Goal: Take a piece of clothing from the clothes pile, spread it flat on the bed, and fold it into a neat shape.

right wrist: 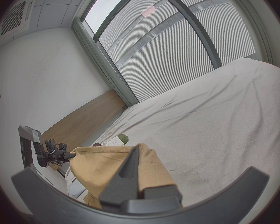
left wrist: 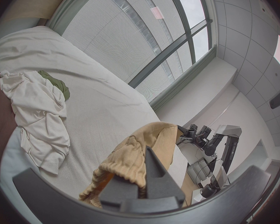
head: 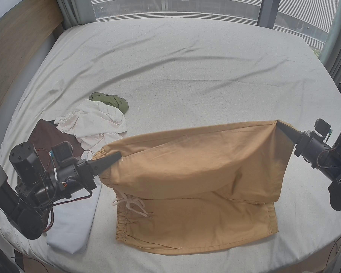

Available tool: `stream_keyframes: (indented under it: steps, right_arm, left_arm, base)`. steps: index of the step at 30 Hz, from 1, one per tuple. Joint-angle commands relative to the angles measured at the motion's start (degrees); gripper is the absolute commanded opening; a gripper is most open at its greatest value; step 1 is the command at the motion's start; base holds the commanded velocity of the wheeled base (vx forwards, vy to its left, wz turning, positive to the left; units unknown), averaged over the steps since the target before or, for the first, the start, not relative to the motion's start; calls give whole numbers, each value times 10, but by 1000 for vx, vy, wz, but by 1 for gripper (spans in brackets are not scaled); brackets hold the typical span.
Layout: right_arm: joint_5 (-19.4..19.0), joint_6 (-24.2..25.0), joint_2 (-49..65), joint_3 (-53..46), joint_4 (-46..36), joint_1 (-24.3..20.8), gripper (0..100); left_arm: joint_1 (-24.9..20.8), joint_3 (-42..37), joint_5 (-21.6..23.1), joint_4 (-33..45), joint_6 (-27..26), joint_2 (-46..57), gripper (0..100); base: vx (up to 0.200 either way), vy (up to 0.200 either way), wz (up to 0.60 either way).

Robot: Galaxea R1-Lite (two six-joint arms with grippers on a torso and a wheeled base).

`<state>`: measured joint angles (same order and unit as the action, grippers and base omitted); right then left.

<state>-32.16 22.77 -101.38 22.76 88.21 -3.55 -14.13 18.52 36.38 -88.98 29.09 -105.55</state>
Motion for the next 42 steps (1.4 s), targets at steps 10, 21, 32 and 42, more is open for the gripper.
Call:
stream_keyframes:
  steps: [10, 21, 32, 42]
  right_arm:
    - [-1, 2, 15, 9, -1, 6, 0]
    - [-4, 6, 25, 15, 0, 8, 0]
    - [-1, 3, 20, 31, 0, 18, 0]
    - [-3, 4, -10, 57, -1, 27, 0]
  left_arm:
    - [16, 12, -3, -2, -1, -11, 0]
    - [24, 24, -3, -2, -1, -15, 0]
    - [12, 41, -59, -2, -3, -28, 0]
    - [13, 65, -63, -2, -5, -48, 0]
  base:
    - [0, 0, 0]
    - [0, 0, 0]
    - [0, 0, 0]
    - [0, 0, 0]
